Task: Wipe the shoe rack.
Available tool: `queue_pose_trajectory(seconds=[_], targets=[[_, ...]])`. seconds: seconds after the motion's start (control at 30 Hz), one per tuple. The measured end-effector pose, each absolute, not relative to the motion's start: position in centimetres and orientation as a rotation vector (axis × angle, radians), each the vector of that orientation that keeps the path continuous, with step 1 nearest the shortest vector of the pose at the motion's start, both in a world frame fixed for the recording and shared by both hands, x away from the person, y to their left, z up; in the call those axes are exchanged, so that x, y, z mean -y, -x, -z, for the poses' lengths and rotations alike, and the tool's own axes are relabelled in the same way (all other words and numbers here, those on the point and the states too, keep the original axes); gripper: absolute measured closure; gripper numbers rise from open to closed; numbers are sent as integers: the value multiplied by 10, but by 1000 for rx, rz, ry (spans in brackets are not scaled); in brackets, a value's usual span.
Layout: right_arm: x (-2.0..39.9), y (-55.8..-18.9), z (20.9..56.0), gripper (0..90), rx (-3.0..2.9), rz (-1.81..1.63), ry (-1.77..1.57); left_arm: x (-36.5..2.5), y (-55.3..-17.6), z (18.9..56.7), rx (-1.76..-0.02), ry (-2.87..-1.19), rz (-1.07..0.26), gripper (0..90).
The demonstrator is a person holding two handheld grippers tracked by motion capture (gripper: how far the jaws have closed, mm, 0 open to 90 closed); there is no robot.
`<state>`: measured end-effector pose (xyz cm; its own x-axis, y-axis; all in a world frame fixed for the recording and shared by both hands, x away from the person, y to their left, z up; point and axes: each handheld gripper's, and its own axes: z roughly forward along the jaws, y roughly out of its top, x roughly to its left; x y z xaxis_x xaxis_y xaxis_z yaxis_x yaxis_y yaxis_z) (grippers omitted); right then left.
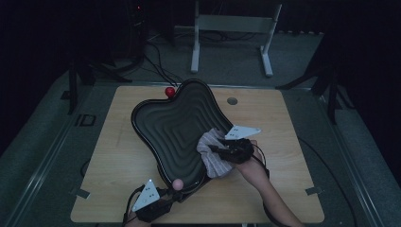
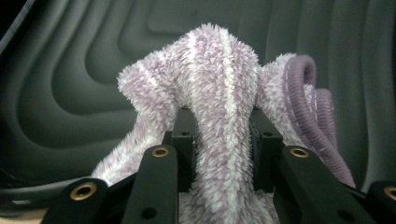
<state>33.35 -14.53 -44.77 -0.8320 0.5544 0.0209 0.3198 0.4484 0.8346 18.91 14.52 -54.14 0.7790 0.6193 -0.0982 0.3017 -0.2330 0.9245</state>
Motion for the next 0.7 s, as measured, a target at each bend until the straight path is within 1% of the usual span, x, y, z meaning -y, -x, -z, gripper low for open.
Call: queue_pose_trajectory(seconds=[0.17, 0.37, 0.53, 0.7], targets=[[138, -341, 430, 693, -2404, -1370, -733, -145, -189, 541, -707, -1832, -346, 738], [119, -358, 393, 693, -2324, -1434, -673, -145, -190, 542, -706, -1831, -341, 738], [90, -377, 364, 693, -2283, -1450, -618, -145, -190, 542, -703, -1831, -341, 738], [62, -400, 350, 691, -2282, -1446, -623, -146, -190, 542, -700, -1833, -341, 738]])
